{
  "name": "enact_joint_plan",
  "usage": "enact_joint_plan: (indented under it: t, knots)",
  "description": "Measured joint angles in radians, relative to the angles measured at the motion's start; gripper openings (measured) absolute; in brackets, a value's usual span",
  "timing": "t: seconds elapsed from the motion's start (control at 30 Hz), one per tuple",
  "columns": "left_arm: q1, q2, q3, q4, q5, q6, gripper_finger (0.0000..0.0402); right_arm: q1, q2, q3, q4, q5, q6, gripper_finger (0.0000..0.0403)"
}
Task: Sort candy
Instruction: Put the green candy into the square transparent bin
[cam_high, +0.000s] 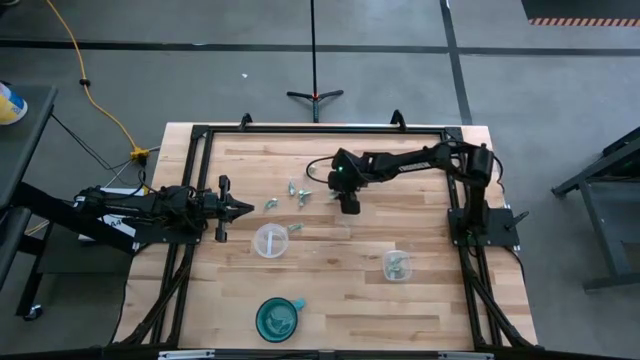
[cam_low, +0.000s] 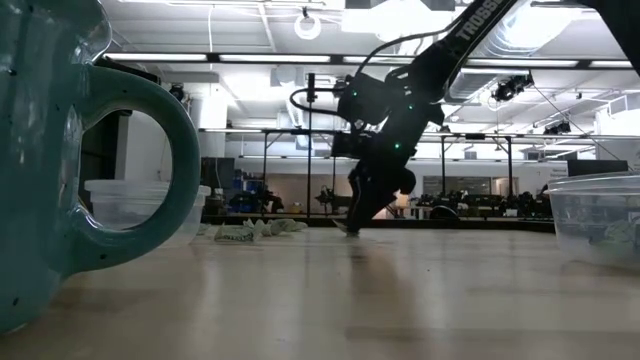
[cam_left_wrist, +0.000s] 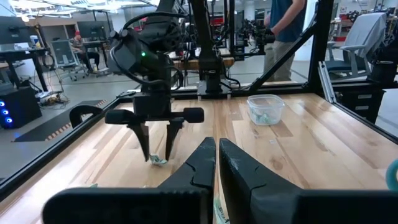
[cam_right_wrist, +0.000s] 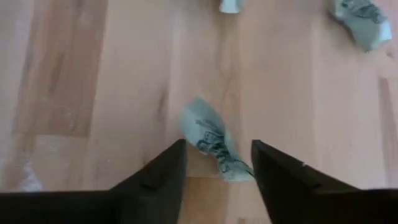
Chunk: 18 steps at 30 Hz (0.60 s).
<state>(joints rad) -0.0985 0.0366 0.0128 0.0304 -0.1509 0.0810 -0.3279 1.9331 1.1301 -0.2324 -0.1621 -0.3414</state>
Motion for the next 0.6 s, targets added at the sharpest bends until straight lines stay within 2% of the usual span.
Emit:
enact_joint_plan:
  t: [0.1, 0.3, 0.43, 0.6]
  knots:
    - [0.000, 0.000, 0.000, 0.000, 0.000, 0.000, 0.0056, 0.001, 0.006, 0.000, -0.007, -0.030, 0.000, 0.0112]
    - [0.000, 0.000, 0.000, 0.000, 0.000, 0.000, 0.0056, 0.001, 0.006, 0.001, -0.044, -0.005, 0.020, 0.0017]
    - [0.000, 0.000, 0.000, 0.000, 0.000, 0.000, 0.0056, 0.002, 0.004, 0.003, -0.070, 0.004, 0.077, 0.0013]
    - [0.000, 0.000, 0.000, 0.000, 0.000, 0.000, 0.0056, 0.003, -0.036, 0.020, -0.187, -0.045, 0.258, 0.0004]
